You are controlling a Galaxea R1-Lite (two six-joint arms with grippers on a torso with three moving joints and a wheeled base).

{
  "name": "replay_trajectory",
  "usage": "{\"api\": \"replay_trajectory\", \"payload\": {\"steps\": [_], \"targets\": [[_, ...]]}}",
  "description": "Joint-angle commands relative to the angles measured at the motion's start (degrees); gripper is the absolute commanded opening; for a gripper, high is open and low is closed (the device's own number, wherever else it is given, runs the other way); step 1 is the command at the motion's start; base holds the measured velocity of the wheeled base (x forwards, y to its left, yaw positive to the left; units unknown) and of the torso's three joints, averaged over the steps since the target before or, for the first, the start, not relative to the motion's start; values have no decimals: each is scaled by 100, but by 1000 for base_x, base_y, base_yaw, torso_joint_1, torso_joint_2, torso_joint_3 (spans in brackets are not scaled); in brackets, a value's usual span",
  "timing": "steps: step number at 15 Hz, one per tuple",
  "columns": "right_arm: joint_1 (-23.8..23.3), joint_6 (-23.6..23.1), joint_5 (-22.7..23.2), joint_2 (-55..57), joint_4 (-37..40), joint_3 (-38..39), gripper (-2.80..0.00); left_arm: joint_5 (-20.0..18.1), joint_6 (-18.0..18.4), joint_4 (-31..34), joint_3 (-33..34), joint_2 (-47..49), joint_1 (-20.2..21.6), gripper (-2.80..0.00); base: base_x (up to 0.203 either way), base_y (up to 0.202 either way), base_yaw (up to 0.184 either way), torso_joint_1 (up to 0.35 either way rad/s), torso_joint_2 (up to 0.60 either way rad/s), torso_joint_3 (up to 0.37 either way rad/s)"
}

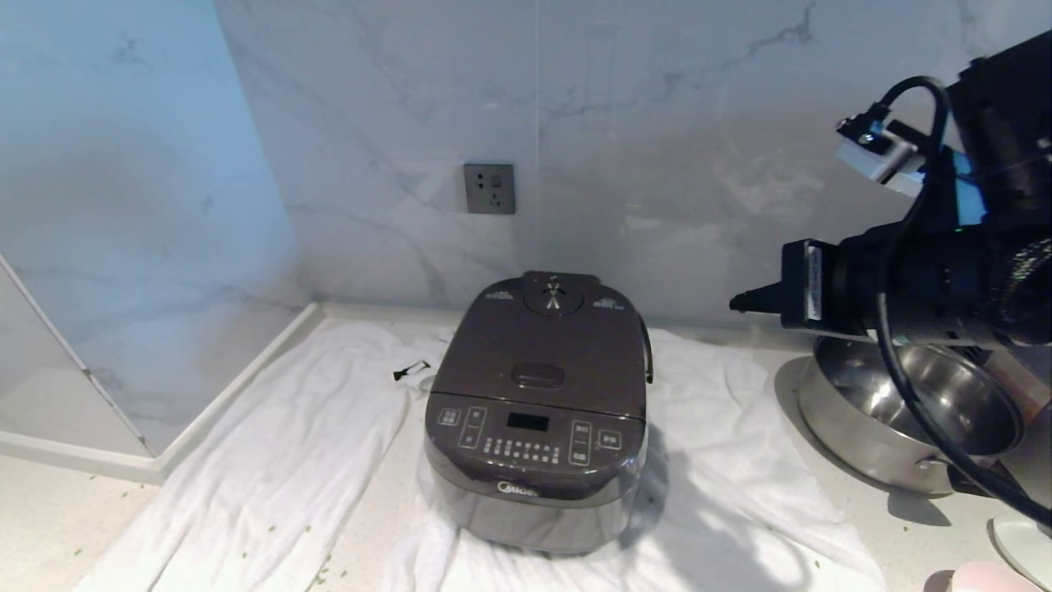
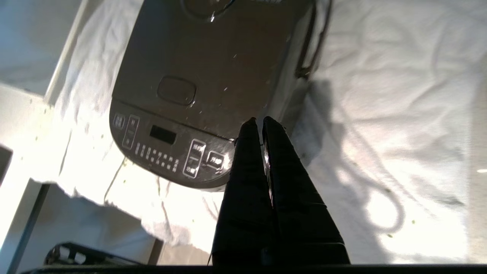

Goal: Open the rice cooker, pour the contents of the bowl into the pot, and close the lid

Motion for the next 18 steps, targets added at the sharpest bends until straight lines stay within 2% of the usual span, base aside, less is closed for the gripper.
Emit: {"api": "replay_trajectory", "payload": {"steps": [1, 4, 8, 12, 15, 18], "targets": [[5, 29, -145, -674, 8, 147, -280, 2, -2, -5, 0, 8, -1, -280, 0, 0, 0, 0, 0, 0], [-89, 24, -722, -1487, 13, 540, -280, 2, -11, -5, 0, 8, 2, -280, 0, 0, 0, 0, 0, 0], [-805, -176, -924, -2746, 18, 1223, -280, 11, -46, 4, 0, 8, 7, -280, 0, 0, 0, 0, 0, 0], [-1834, -1048, -939, -4261, 23, 1602, -280, 11, -46, 0, 0, 8, 7, -280, 0, 0, 0, 0, 0, 0], [-2711, -1996, -920, -5204, 176, 1764, -280, 11, -46, 4, 0, 8, 7, -280, 0, 0, 0, 0, 0, 0], [-2997, -2550, -739, -6040, 233, 1912, -280, 11, -46, -2, 0, 8, 3, -280, 0, 0, 0, 0, 0, 0]]}}
